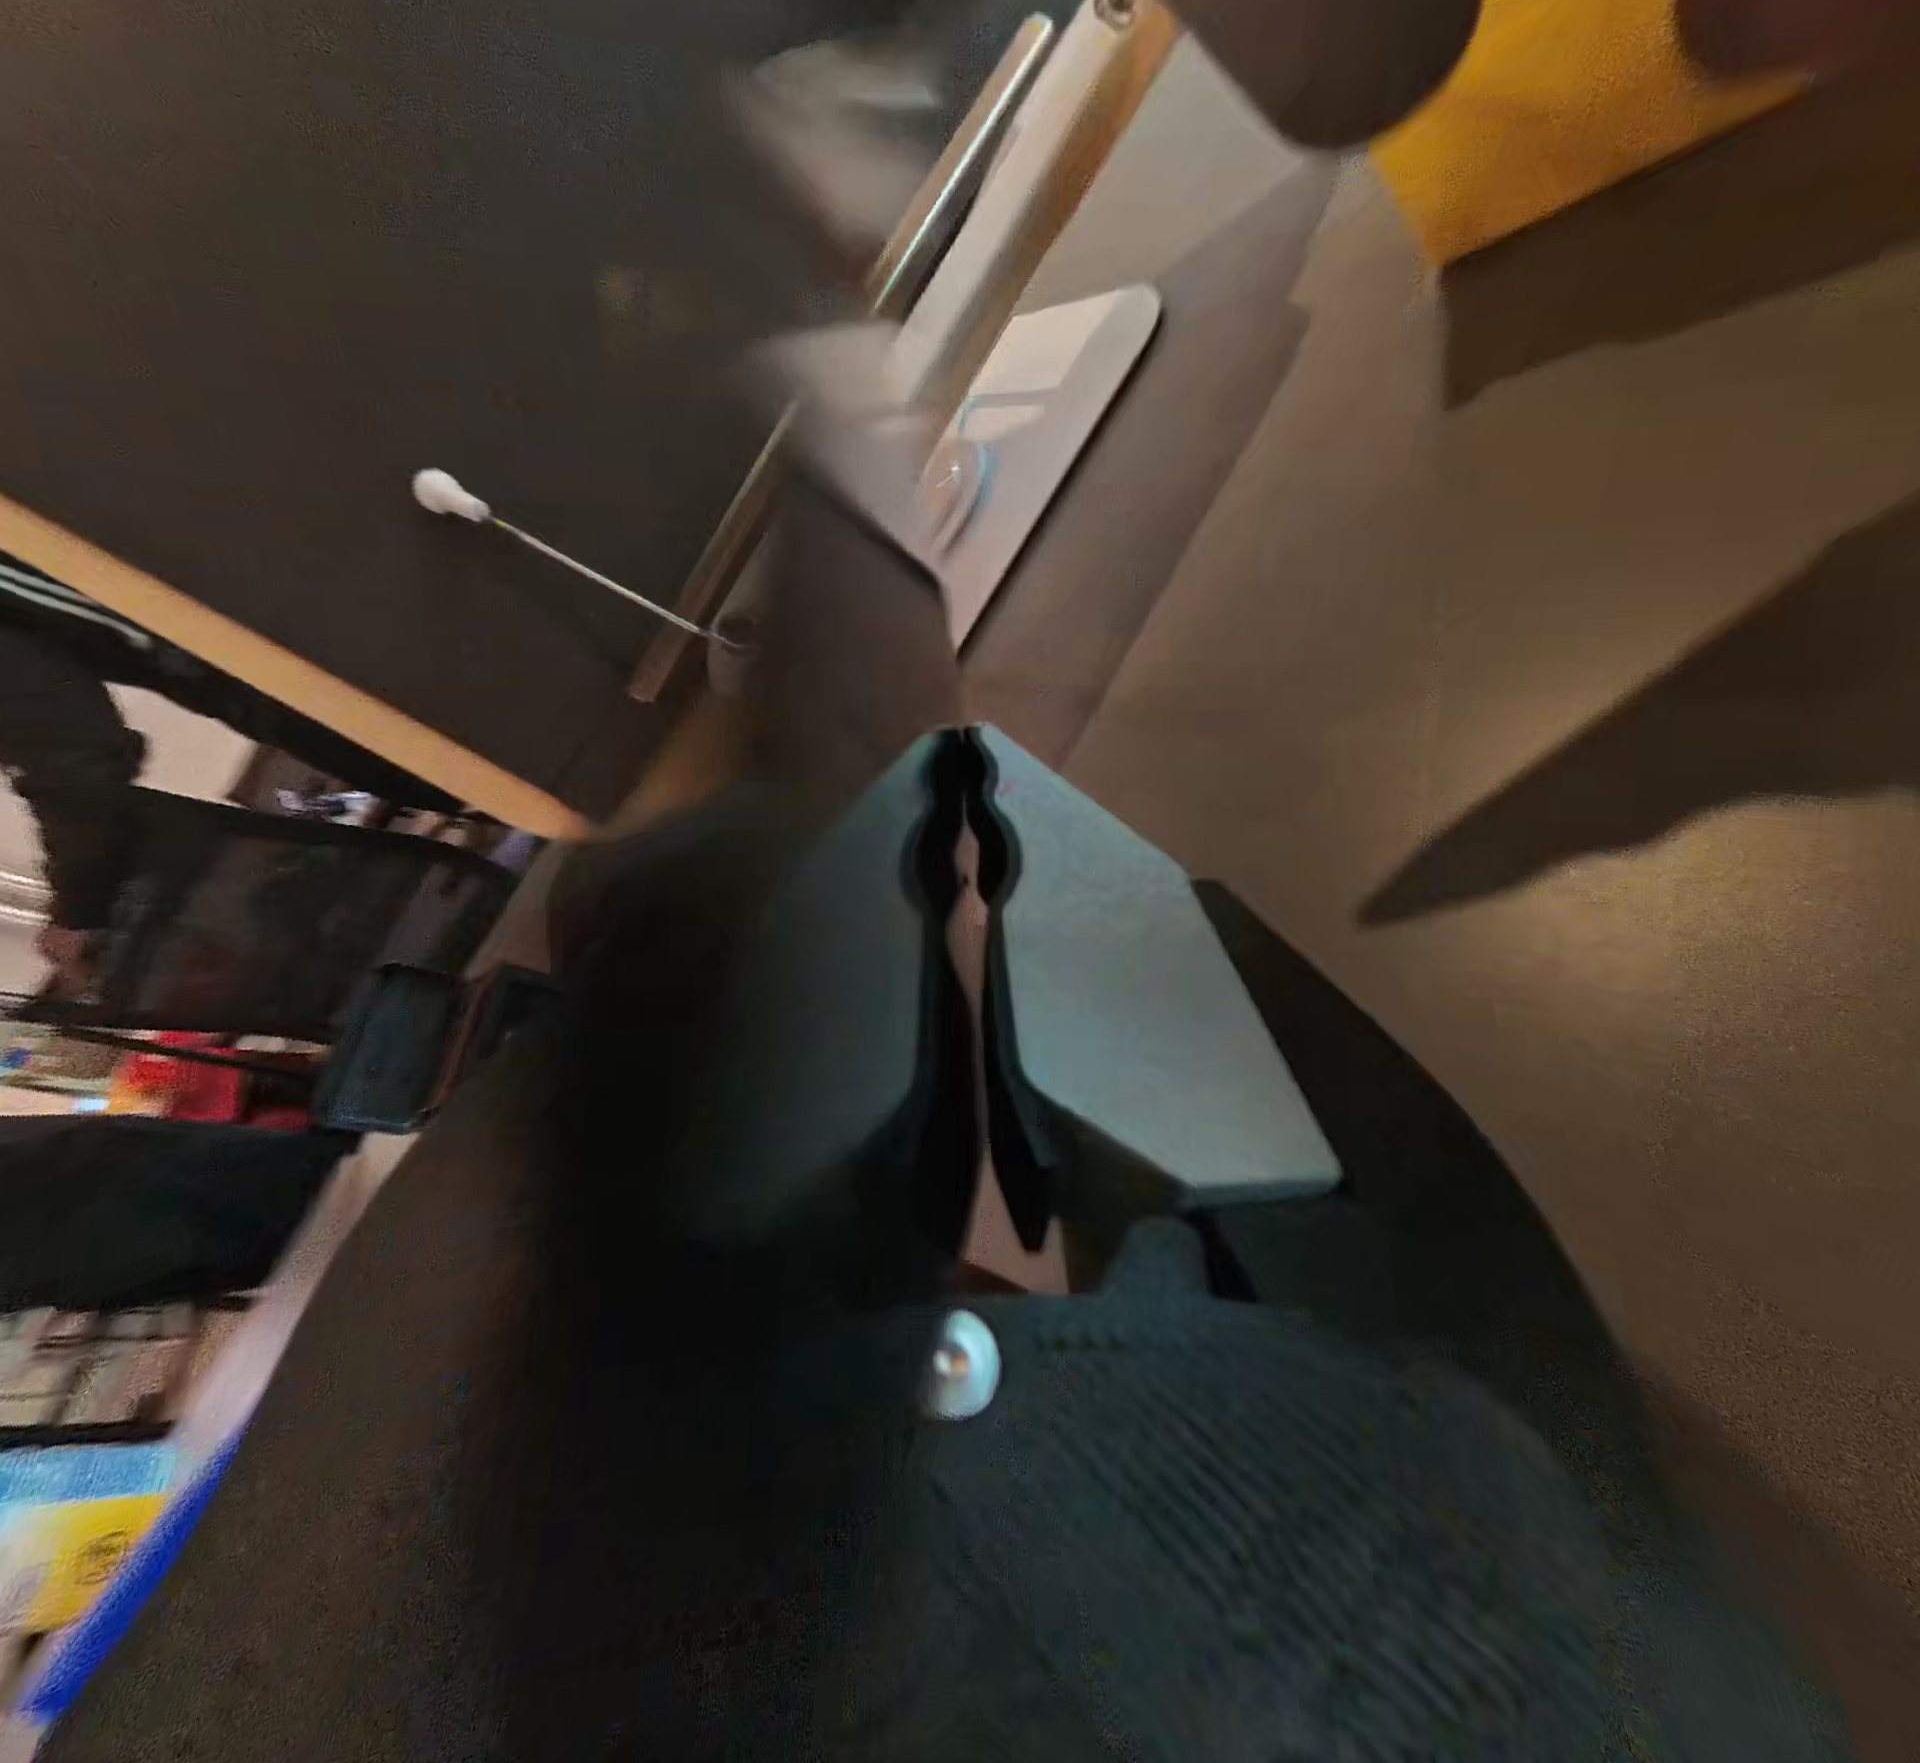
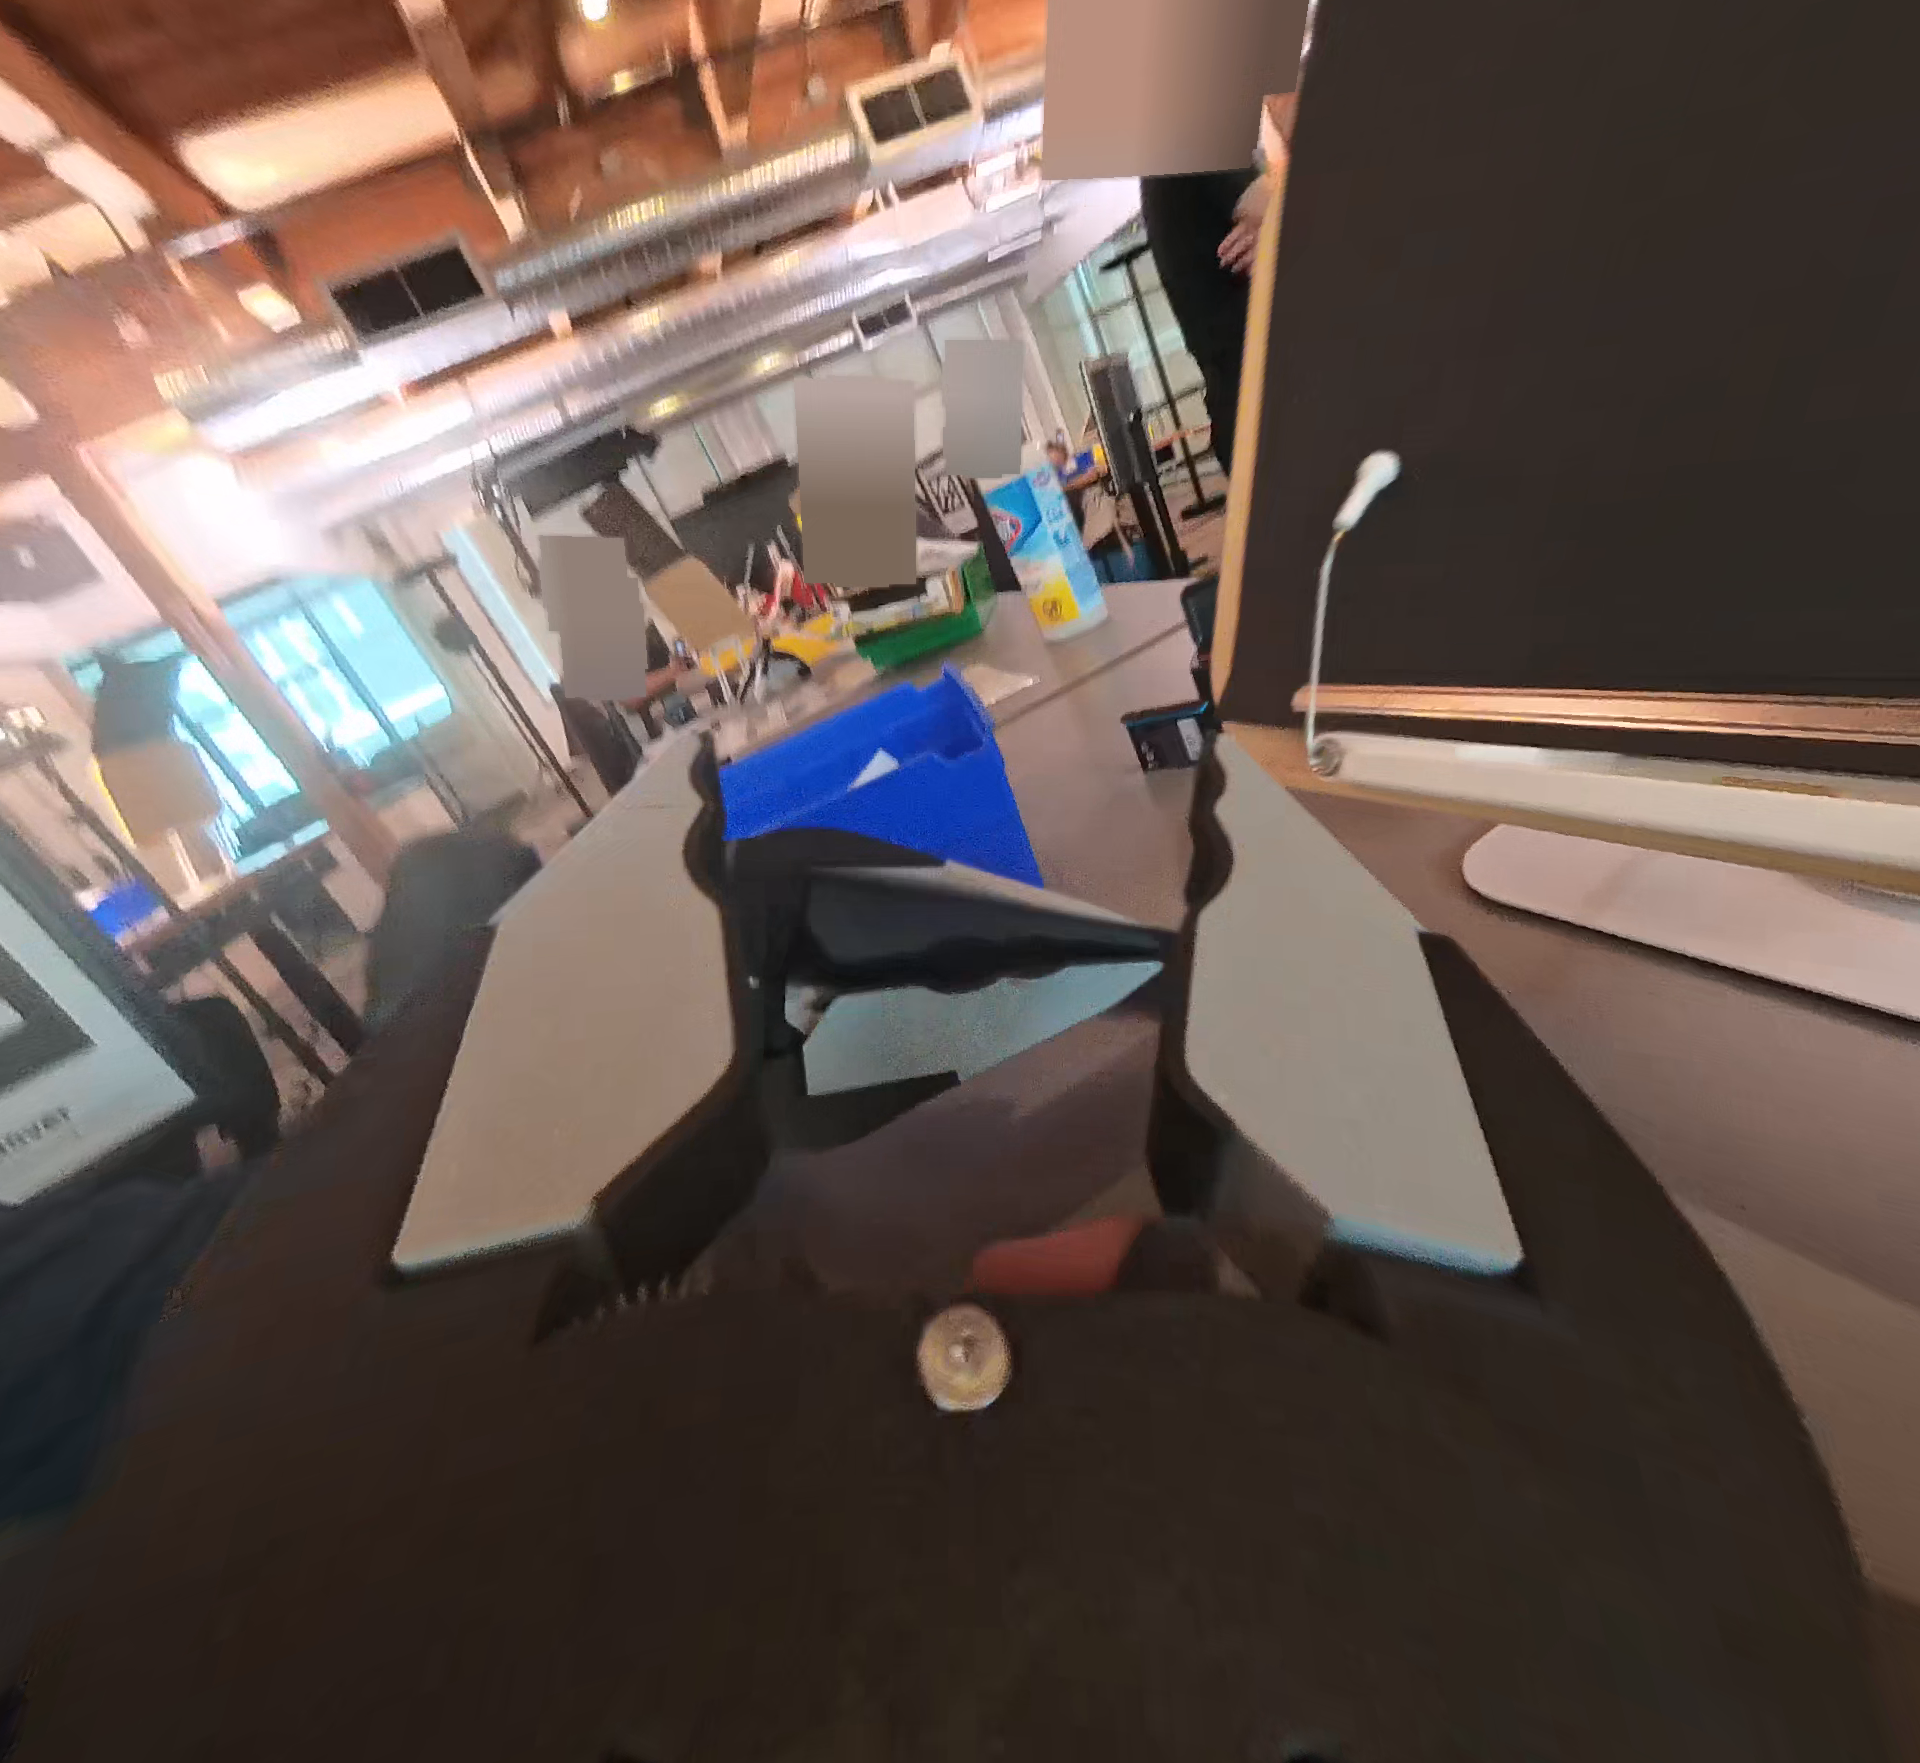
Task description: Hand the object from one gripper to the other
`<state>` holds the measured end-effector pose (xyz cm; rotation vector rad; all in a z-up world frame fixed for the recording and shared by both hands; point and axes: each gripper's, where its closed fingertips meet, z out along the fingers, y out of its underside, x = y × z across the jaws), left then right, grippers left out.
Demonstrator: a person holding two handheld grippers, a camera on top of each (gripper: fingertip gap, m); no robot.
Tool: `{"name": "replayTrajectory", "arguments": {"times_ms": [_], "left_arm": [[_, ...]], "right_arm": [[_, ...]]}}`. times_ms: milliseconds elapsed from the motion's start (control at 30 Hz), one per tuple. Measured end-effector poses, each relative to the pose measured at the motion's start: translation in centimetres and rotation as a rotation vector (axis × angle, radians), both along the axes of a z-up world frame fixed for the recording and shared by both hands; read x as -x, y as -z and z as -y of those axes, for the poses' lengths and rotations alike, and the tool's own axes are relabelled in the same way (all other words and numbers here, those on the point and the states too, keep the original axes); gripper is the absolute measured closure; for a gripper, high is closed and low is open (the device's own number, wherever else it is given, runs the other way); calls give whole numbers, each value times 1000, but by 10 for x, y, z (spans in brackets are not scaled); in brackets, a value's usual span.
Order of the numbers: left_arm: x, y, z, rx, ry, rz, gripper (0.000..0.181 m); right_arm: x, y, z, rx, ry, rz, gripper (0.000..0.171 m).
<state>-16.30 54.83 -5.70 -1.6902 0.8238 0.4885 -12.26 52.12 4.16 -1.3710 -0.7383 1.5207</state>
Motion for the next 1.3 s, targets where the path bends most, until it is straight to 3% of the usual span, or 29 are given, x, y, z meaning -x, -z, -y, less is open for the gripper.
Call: {"name": "replayTrajectory", "arguments": {"times_ms": [33,233,300,333,367,400,667,900,1000,1067,1300], "left_arm": [[1,0,-1,-16,-8,-47,181],[-14,1,0,-65,-25,-216,181],[-14,0,0,-83,-33,-260,181],[-14,-2,1,-103,-36,-299,181],[-15,-2,2,-114,-38,-335,181],[-18,-2,2,-116,-31,-350,181],[-22,-9,2,-236,25,-524,181],[-8,-13,-4,-339,39,-654,181],[-12,-17,-3,-376,47,-668,181],[-15,-22,0,-414,55,-676,181],[-17,-35,4,-456,35,-640,177]], "right_arm": [[-4,0,-5,20,8,-10,87],[5,18,-7,43,31,92,84],[5,28,-14,66,63,138,106],[3,36,-19,85,89,176,125],[3,41,-20,99,75,197,159],[3,43,-15,107,29,194,171],[-5,36,-19,183,-20,131,168],[0,54,-2,222,-174,266,116],[10,74,21,234,-294,371,120],[13,86,30,215,-336,437,149],[9,70,36,203,-389,368,159]]}}
